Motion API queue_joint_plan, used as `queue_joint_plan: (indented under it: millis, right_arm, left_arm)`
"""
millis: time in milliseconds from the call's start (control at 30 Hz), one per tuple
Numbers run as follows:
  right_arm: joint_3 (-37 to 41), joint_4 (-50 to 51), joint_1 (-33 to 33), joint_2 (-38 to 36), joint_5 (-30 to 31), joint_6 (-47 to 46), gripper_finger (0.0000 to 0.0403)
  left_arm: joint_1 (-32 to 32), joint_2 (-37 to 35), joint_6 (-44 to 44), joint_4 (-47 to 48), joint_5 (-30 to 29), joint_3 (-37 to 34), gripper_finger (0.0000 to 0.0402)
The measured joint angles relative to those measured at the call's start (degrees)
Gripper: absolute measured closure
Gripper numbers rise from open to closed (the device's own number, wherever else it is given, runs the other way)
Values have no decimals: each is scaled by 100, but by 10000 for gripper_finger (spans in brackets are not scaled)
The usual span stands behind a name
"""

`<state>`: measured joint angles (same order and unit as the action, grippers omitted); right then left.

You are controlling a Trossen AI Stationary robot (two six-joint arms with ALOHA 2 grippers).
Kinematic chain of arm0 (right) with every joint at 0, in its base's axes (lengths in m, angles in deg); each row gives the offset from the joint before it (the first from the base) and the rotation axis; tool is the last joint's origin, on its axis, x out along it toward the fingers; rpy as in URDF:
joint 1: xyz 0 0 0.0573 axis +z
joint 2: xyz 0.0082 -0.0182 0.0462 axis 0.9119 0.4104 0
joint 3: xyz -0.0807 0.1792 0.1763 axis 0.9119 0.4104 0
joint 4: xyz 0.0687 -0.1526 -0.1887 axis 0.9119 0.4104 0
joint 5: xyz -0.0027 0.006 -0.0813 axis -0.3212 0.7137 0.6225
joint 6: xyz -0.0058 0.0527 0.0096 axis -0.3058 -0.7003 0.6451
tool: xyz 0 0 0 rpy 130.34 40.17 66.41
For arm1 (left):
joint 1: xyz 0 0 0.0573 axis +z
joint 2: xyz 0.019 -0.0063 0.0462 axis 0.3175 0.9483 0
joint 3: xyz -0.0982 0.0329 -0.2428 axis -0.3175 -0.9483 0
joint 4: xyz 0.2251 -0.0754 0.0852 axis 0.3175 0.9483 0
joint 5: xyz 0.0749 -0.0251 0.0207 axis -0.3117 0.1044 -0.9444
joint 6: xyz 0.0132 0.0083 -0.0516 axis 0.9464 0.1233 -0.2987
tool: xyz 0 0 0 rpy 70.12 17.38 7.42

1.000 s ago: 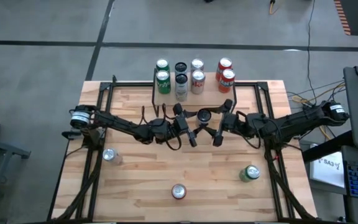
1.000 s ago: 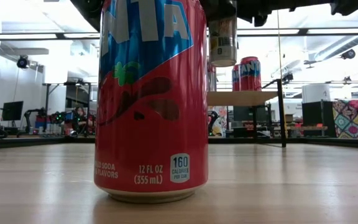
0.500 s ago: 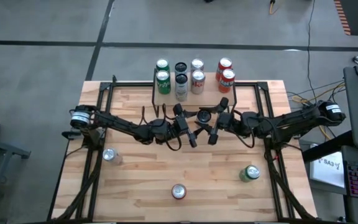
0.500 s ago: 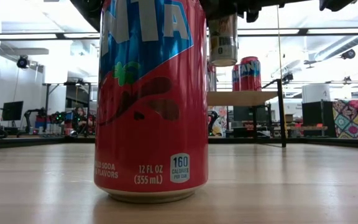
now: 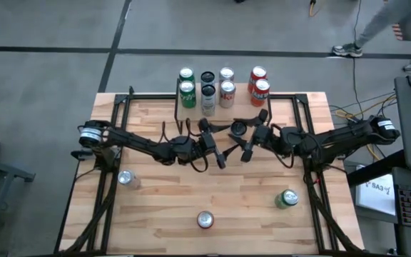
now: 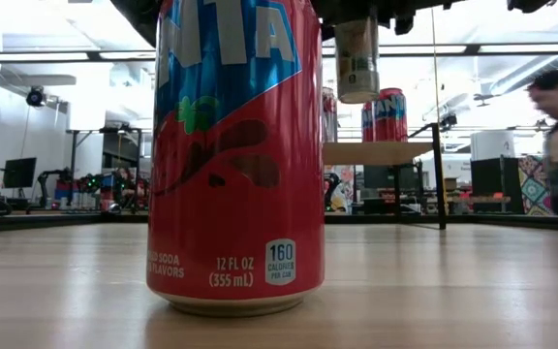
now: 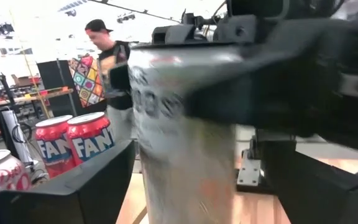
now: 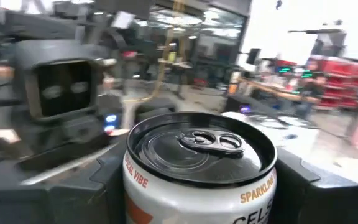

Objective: Place canned beverage on shelf
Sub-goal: Put the white yellow soda can on the shelf

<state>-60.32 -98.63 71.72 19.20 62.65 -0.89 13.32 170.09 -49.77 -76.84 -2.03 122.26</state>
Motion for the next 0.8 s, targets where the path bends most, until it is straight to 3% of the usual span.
queue_joint_plan:
  millis: [133,367,800]
  right_arm:
    - [0,119,-61,-290,384,113,163]
    - [0,537,-506,-728,331,-78,163]
    - [0,631,-1623,-432,-45,-1052,163]
  left_arm:
    - [-2,-226,53,479,-148,0,56]
    - [-23,-745,351,1356,-571,-45,54]
    - [-33,-2029,589,1412,-615,-914,60]
